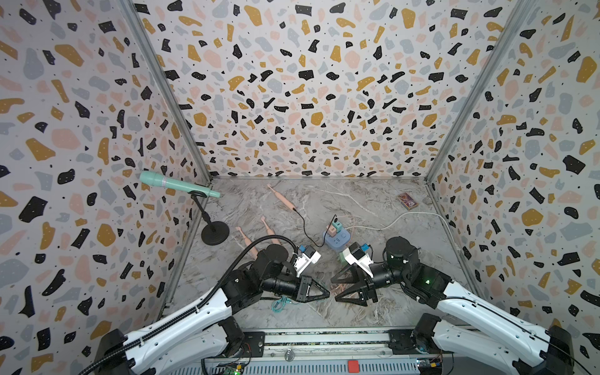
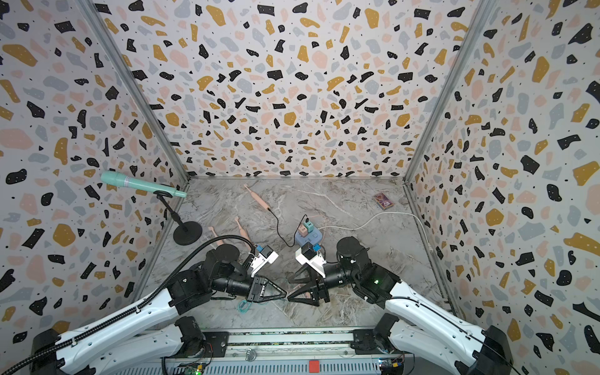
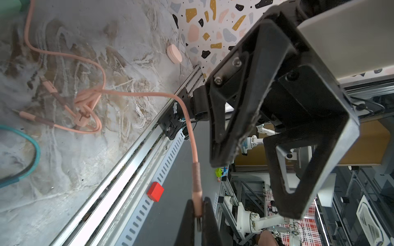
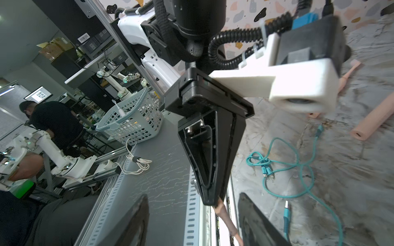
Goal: Charge the electric toothbrush
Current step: Pick up the charging cable from the center of the board.
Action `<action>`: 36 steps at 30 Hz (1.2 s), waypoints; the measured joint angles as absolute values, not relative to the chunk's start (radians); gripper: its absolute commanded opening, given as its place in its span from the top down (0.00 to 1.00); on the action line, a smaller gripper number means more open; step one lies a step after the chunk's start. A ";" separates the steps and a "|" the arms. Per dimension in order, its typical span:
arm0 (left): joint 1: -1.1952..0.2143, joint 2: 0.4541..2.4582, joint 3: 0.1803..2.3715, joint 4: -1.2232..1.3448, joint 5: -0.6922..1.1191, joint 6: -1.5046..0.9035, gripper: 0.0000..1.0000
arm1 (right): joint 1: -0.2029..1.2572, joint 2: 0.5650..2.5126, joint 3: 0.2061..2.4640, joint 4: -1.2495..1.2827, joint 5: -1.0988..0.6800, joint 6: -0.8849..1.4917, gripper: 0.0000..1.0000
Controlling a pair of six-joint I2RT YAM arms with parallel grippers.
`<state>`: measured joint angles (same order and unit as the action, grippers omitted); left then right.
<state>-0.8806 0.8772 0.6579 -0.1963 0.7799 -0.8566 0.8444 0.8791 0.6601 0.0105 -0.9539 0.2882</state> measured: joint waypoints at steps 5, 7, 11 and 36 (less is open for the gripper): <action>-0.881 0.869 0.678 -0.206 0.802 -0.841 1.00 | 0.845 0.922 0.657 0.019 -0.952 0.285 0.28; -0.881 0.861 0.679 -0.206 0.808 -0.837 1.00 | 0.845 0.930 0.657 0.017 -0.929 0.283 0.30; -0.881 0.852 0.679 -0.203 0.814 -0.836 1.00 | 0.847 0.935 0.653 0.042 -0.940 0.289 0.46; -0.880 0.855 0.695 -0.235 0.833 -0.796 1.00 | 0.898 0.954 0.640 0.070 -0.997 0.316 0.90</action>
<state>-0.8799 0.8547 0.6949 -0.2348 0.8326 -0.7956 0.8978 0.9543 0.6395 0.0700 -0.9966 0.3164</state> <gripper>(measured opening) 0.048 0.139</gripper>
